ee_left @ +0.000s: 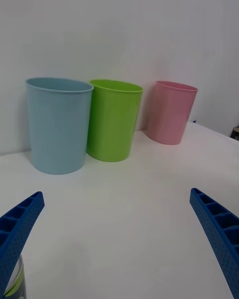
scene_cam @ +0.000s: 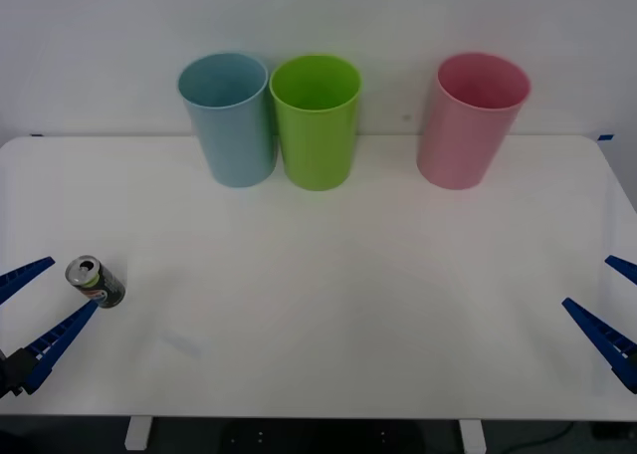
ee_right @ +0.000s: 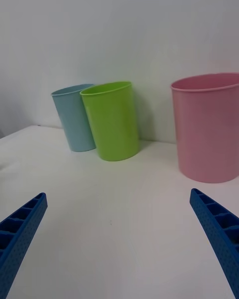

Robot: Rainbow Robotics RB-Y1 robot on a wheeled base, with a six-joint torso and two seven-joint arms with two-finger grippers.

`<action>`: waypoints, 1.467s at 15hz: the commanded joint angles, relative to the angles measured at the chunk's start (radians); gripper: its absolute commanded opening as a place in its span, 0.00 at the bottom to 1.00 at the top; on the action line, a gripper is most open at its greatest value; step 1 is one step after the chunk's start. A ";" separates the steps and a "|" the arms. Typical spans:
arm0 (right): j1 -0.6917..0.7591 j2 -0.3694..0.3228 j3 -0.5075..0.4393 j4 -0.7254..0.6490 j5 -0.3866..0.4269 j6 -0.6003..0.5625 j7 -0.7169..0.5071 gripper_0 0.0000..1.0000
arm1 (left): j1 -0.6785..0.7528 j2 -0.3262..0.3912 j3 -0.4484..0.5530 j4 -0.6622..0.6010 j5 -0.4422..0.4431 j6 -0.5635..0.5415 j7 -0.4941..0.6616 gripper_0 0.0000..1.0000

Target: Grasp the object on the table and drop it into the matching bin: aluminum can to the light blue bin, PET bottle to the pink bin.

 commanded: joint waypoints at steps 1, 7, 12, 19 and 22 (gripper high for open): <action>0.000 0.000 0.000 0.000 0.000 0.000 0.000 1.00 | 0.000 0.000 0.000 0.000 0.000 0.000 0.000 1.00; 0.000 0.000 0.000 0.000 0.000 0.000 0.000 1.00 | 0.044 -0.013 0.018 0.008 0.035 0.010 0.002 1.00; 0.000 0.000 0.000 0.000 0.000 0.000 0.000 1.00 | 0.099 -0.013 0.044 0.008 0.006 0.050 -0.014 1.00; 0.000 0.000 0.000 0.000 0.000 0.000 0.000 1.00 | 0.119 -0.013 0.076 0.012 -0.109 0.122 -0.048 1.00; 0.000 0.000 0.000 0.000 0.000 0.000 0.000 1.00 | 0.123 -0.015 0.073 0.012 -0.163 0.168 -0.069 1.00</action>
